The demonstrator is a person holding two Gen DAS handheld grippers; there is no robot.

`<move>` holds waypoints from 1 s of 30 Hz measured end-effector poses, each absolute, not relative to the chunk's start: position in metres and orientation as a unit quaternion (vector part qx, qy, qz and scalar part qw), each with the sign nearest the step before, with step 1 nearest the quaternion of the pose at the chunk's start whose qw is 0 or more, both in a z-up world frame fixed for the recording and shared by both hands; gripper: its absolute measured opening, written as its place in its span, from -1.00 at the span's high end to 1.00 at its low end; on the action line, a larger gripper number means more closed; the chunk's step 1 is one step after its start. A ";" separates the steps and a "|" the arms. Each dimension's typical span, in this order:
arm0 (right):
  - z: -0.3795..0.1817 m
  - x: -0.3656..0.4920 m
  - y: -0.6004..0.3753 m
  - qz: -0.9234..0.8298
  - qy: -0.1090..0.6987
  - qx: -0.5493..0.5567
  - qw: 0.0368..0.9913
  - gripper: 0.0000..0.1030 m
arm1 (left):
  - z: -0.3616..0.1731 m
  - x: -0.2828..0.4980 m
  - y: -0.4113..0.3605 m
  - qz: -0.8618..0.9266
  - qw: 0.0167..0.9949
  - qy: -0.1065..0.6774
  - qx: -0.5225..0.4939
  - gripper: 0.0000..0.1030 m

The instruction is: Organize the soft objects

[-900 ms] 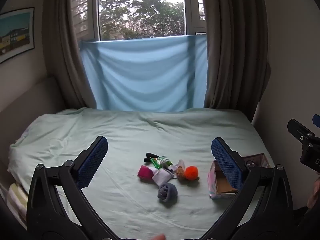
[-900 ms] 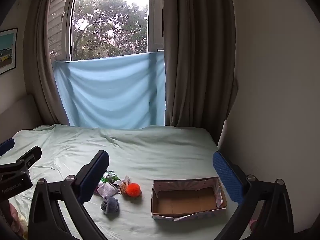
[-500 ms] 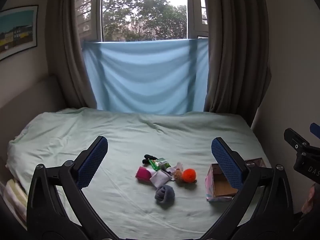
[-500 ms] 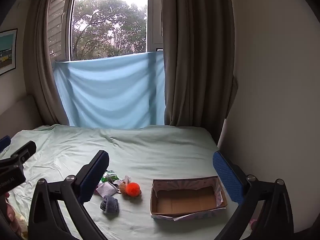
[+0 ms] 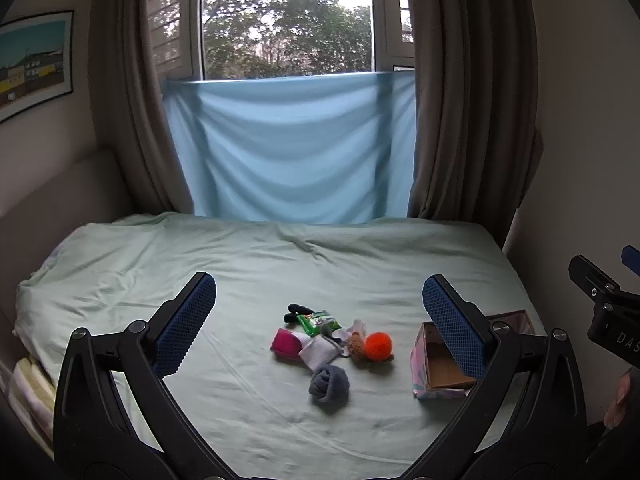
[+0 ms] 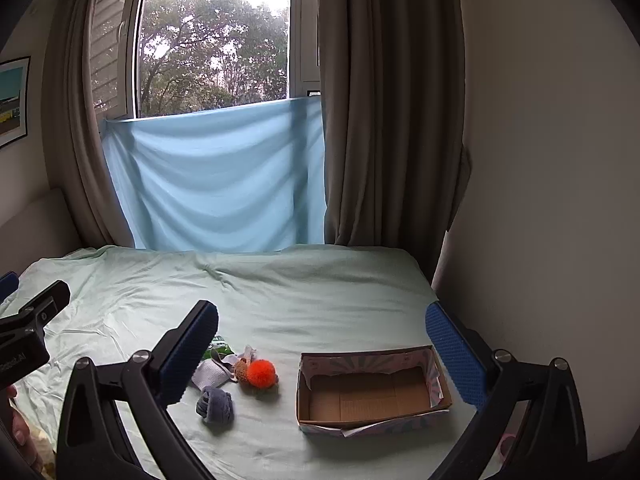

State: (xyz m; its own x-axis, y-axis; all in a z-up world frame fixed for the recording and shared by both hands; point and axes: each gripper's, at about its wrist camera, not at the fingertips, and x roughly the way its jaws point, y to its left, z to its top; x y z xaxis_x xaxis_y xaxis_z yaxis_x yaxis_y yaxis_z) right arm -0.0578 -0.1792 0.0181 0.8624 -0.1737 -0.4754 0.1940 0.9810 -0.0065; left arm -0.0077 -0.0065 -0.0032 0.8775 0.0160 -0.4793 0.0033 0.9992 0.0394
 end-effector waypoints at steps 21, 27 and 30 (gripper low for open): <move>0.013 -0.060 -0.182 -0.096 0.243 0.022 0.965 -0.99 | -0.008 -0.007 -0.009 0.001 0.969 0.245 0.023 -0.99; 0.013 -0.056 -0.185 -0.092 0.243 0.021 0.965 -0.99 | -0.009 -0.006 -0.008 -0.001 0.969 0.246 0.018 -0.99; 0.014 -0.054 -0.185 -0.092 0.244 0.021 0.965 -0.99 | -0.010 -0.006 -0.008 0.000 0.969 0.247 0.020 -0.99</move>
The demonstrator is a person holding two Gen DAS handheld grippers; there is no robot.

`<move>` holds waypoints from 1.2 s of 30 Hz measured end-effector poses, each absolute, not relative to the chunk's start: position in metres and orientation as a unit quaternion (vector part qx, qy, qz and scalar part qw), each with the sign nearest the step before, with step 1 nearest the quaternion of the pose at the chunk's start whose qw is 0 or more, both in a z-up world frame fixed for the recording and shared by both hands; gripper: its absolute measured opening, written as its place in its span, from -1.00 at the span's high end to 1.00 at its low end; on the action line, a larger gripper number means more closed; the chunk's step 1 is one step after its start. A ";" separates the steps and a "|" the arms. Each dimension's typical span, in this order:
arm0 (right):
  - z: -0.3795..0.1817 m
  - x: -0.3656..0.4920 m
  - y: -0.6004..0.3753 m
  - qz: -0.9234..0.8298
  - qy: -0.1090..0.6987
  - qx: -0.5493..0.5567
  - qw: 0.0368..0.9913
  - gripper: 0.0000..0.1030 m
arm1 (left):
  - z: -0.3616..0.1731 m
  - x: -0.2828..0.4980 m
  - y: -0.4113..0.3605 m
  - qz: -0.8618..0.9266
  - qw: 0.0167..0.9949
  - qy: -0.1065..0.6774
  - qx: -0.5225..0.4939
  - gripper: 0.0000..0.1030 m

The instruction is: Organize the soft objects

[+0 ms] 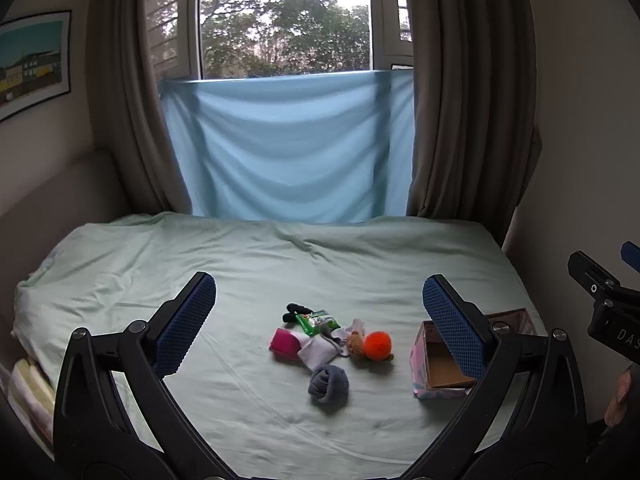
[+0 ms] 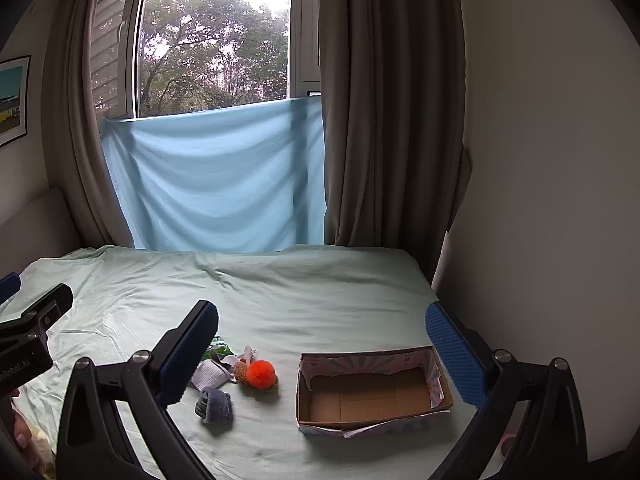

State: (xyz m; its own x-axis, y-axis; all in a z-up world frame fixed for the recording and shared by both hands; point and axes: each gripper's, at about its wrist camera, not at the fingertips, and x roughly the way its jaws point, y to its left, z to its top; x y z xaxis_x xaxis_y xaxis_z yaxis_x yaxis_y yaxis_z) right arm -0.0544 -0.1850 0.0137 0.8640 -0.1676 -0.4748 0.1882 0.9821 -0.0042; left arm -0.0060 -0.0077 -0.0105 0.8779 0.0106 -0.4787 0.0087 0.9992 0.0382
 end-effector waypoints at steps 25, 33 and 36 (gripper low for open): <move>0.009 -0.052 -0.187 -0.088 0.243 0.035 0.965 -0.99 | -0.011 -0.002 -0.006 0.003 0.968 0.251 0.024 -0.99; 0.008 -0.051 -0.186 -0.089 0.245 0.035 0.965 -0.99 | -0.012 0.000 -0.005 0.003 0.967 0.253 0.024 -0.99; 0.008 -0.050 -0.186 -0.089 0.247 0.036 0.964 -0.99 | -0.012 0.001 -0.005 0.002 0.967 0.253 0.024 -0.99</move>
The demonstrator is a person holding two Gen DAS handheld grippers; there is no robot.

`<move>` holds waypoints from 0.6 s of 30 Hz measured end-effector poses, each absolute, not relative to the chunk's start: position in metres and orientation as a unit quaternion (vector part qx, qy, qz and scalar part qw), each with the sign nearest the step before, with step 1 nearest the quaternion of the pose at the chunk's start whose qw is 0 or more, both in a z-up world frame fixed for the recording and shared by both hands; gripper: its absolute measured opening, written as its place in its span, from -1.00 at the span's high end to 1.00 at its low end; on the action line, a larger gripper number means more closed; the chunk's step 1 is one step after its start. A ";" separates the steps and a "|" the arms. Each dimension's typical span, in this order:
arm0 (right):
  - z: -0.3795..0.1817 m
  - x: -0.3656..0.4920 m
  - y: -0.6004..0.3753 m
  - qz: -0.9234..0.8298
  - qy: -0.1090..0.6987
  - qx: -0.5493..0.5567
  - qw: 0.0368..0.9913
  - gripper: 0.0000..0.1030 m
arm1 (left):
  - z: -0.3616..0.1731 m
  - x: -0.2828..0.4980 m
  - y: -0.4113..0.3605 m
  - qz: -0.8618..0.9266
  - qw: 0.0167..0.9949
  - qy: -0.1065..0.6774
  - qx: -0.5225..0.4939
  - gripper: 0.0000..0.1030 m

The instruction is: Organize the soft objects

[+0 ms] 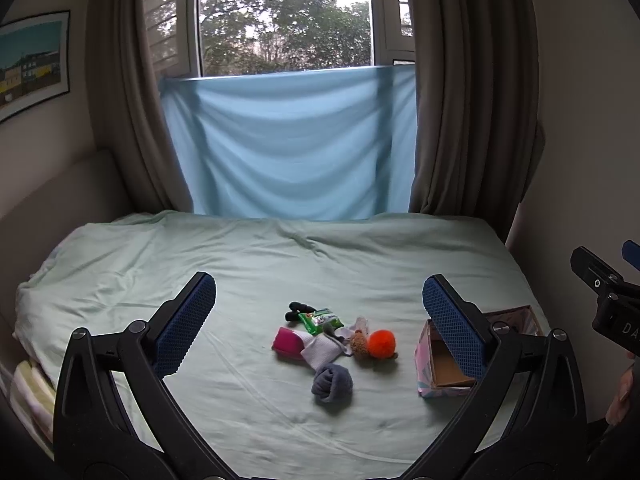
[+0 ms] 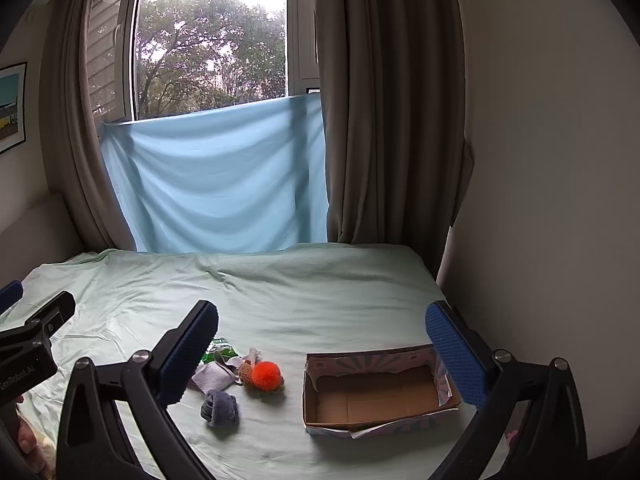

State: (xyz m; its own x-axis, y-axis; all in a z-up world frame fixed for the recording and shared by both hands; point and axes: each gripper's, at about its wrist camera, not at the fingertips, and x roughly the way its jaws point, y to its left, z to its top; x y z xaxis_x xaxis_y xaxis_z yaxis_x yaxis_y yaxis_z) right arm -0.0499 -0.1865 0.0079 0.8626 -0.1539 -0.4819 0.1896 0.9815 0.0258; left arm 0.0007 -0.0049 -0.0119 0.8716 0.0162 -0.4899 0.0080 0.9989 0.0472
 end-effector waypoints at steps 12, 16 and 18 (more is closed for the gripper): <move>0.004 -0.042 -0.181 -0.085 0.248 0.020 0.965 -0.99 | -0.025 0.006 0.008 0.018 0.963 0.268 0.020 -0.99; -0.008 -0.033 -0.170 -0.078 0.260 0.008 0.962 -0.99 | -0.044 0.014 0.016 0.017 0.954 0.299 0.026 -0.99; -0.015 -0.027 -0.165 -0.075 0.270 0.010 0.960 -0.99 | -0.055 0.018 0.022 0.012 0.949 0.314 0.028 -0.99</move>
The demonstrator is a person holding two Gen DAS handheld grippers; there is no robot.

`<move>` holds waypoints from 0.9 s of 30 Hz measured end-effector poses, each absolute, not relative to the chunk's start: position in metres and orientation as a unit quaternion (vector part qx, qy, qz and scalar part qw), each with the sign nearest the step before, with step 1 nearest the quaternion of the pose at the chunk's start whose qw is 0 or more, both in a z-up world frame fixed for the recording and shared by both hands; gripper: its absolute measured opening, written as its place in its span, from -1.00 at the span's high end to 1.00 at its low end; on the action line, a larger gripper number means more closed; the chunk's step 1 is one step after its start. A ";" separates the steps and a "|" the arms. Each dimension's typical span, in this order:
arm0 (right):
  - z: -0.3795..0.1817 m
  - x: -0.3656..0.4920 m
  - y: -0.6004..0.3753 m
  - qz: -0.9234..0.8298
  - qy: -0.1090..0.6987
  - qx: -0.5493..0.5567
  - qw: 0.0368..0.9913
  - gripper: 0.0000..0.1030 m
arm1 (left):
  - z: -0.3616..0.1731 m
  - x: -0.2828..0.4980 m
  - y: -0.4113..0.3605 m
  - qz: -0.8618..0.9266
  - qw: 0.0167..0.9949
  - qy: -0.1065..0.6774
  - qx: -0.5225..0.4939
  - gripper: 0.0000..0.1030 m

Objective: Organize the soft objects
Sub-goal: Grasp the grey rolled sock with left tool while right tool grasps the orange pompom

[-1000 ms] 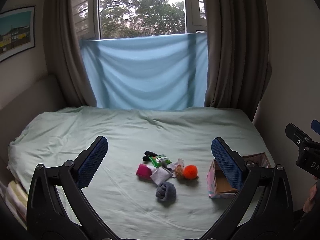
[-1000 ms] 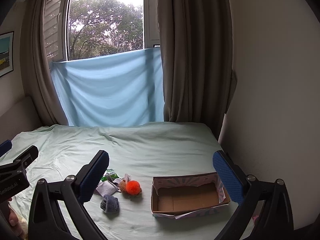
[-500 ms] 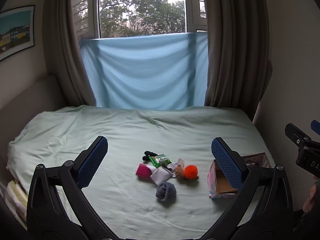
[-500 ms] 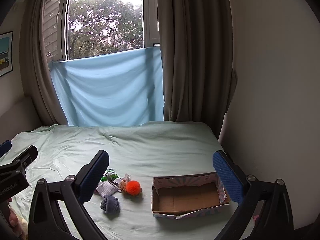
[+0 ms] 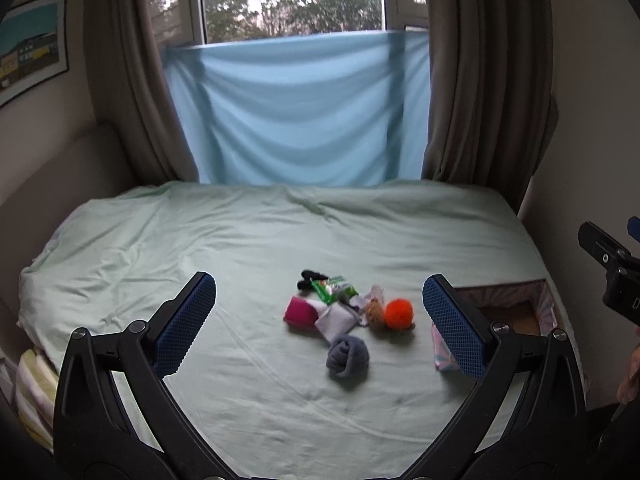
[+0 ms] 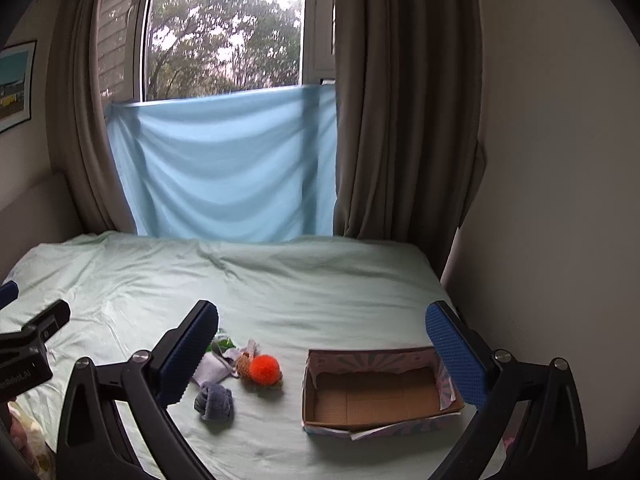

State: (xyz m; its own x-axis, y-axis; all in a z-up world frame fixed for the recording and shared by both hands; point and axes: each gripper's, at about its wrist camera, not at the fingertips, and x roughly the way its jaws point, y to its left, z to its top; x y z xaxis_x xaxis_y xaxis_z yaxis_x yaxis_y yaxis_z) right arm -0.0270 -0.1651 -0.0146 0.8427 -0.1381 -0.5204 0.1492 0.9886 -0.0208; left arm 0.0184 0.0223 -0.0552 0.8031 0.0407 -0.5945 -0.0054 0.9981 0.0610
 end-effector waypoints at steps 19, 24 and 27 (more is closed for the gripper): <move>-0.206 0.089 -0.102 -0.097 0.358 0.043 0.928 -0.99 | -0.282 0.120 0.054 -0.106 0.901 0.414 0.071 -0.99; -0.270 0.120 -0.094 -0.094 0.369 0.049 0.924 -0.99 | -0.347 0.137 0.045 -0.131 0.890 0.430 0.079 -0.99; -0.304 0.136 -0.092 -0.085 0.376 0.060 0.921 -0.85 | -0.381 0.145 0.037 -0.142 0.883 0.440 0.087 -0.99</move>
